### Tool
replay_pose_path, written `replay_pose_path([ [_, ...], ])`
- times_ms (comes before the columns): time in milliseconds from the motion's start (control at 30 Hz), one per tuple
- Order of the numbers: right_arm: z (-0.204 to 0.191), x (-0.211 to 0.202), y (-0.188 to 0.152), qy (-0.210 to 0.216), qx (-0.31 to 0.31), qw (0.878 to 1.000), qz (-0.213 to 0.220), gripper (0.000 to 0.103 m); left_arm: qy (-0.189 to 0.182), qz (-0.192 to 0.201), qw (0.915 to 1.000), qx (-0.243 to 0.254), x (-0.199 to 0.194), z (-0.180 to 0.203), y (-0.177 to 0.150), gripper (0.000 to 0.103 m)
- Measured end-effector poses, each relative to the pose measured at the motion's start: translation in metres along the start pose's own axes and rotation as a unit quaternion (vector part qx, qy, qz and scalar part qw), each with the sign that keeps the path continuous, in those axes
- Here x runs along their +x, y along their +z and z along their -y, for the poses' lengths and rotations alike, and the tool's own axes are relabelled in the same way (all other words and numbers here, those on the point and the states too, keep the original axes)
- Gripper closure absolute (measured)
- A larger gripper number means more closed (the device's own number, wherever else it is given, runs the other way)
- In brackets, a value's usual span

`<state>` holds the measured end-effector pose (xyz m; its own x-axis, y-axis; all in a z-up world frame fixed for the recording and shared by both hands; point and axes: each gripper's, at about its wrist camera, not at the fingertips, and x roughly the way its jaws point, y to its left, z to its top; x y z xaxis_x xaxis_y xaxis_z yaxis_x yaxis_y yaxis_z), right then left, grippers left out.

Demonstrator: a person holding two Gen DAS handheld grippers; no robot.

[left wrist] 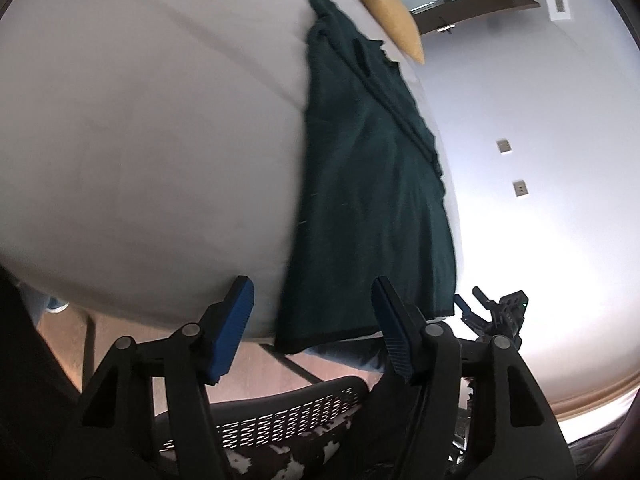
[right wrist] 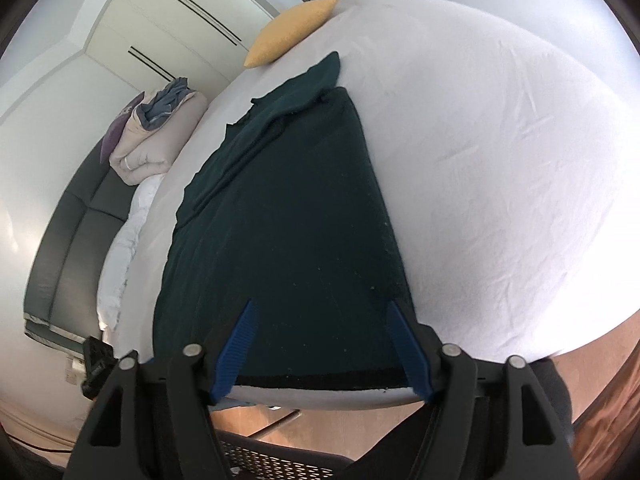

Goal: Fold small clothes
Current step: 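Move both tools to the hem end of the strip and grasp it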

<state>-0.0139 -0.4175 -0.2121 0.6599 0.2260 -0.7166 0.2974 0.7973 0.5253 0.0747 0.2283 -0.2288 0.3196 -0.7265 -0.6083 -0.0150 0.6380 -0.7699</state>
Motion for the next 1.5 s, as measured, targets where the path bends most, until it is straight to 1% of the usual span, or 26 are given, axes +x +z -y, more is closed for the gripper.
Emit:
replay_pose_path([
  [100,-0.001,0.001,-0.002,0.005,-0.002,1.0,-0.001,0.025,-0.005,-0.001,1.0,-0.002,0.0,-0.003,0.001,0.042],
  [167,0.0,0.003,-0.003,0.008,0.0,1.0,-0.007,0.025,-0.006,-0.01,0.9999,0.005,0.005,-0.001,0.001,0.039],
  [200,0.001,0.005,-0.003,0.01,0.004,1.0,-0.012,0.025,-0.008,-0.015,0.9998,0.008,0.008,0.001,0.004,0.035],
  [267,0.002,0.004,-0.003,0.014,0.009,1.0,-0.013,0.025,-0.008,-0.021,0.9997,0.014,0.012,0.001,0.004,0.034],
  [433,0.004,0.003,-0.001,0.018,0.011,1.0,-0.023,0.025,-0.043,-0.022,0.9987,-0.015,0.011,-0.013,0.008,0.033],
  [600,0.007,-0.003,0.002,0.02,0.014,1.0,-0.02,0.025,-0.031,-0.027,0.9991,-0.011,0.008,-0.014,0.006,0.033],
  [700,0.015,-0.003,0.002,0.035,0.028,0.999,-0.026,0.025,-0.034,-0.03,0.9989,-0.015,0.009,-0.016,0.005,0.033],
  [800,0.022,-0.005,0.004,0.023,0.044,0.998,-0.032,0.025,-0.041,-0.036,0.9981,-0.029,0.011,-0.017,0.004,0.031],
  [900,0.031,-0.01,0.006,0.015,0.054,0.998,-0.03,0.025,-0.043,-0.036,0.9979,-0.032,0.01,-0.019,0.004,0.031],
  [1067,0.032,0.0,0.002,0.024,0.052,0.997,-0.055,0.025,-0.044,-0.033,0.9979,-0.033,0.013,-0.019,0.002,0.029],
  [1133,0.031,0.004,0.002,0.036,0.051,0.996,-0.058,0.025,-0.052,-0.032,0.9975,-0.035,0.014,-0.019,0.002,0.024],
  [1200,0.03,0.007,0.001,0.048,0.05,0.996,-0.061,0.026,-0.066,-0.031,0.9966,-0.04,0.015,-0.023,0.001,0.023],
  [1333,0.031,0.008,0.0,0.054,0.05,0.995,-0.06,0.031,-0.114,-0.024,0.9896,-0.084,0.014,-0.04,0.001,0.024],
  [1400,0.033,0.007,-0.001,0.056,0.052,0.995,-0.059,0.033,-0.115,-0.027,0.9892,-0.088,0.015,-0.039,0.001,0.024],
  [1500,0.032,0.006,-0.001,0.059,0.052,0.995,-0.057,0.034,-0.104,-0.049,0.9908,-0.072,0.023,-0.029,0.0,0.024],
])
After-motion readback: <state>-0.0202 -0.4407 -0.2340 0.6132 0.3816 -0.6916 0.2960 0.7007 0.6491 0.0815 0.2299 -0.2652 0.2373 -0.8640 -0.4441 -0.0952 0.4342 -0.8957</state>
